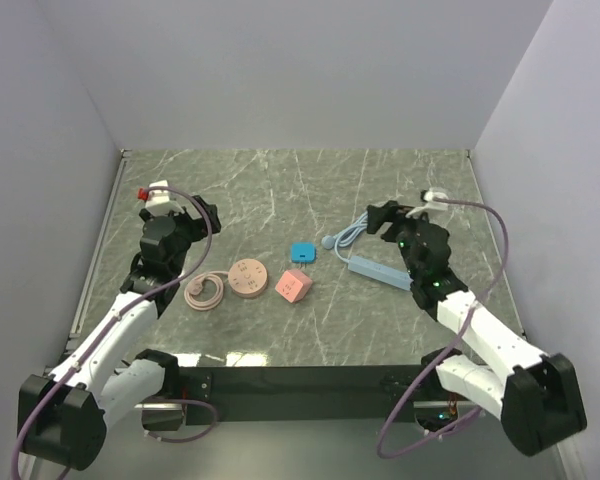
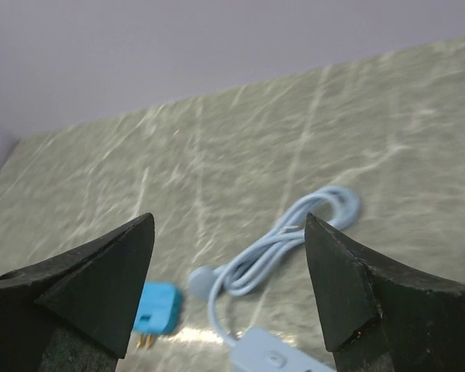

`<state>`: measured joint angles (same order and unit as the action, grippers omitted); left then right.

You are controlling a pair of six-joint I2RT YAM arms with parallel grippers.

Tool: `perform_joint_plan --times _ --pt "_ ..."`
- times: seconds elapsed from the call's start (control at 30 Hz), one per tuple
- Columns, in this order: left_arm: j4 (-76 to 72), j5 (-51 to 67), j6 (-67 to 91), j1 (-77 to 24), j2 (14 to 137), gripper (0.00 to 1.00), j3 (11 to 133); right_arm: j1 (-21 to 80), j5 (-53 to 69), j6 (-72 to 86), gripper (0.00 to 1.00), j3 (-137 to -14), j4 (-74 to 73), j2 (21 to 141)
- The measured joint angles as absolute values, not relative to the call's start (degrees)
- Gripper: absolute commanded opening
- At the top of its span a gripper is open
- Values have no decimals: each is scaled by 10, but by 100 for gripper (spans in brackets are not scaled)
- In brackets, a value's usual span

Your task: Insert the plug

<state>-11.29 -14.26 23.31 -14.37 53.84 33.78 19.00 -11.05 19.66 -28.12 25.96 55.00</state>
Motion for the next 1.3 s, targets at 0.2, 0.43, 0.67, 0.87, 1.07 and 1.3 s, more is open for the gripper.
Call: perform_joint_plan --times 0.2,0.43,0.67,0.87,1.07,1.3 --pt "-127 -133 234 -156 538 99 337 246 2 212 84 -296 263 633" --pt "-155 -109 237 -166 542 99 317 318 103 244 84 -283 299 718" --pt "-158 -101 237 -177 559 99 311 355 146 267 86 -240 354 766" --pt "-165 -100 236 -185 564 99 311 377 193 295 89 -227 435 844" --pt "-165 -100 236 -189 571 99 311 383 227 324 93 -216 512 896" --pt "-165 -102 236 -190 572 99 311 392 228 335 87 -216 559 934"
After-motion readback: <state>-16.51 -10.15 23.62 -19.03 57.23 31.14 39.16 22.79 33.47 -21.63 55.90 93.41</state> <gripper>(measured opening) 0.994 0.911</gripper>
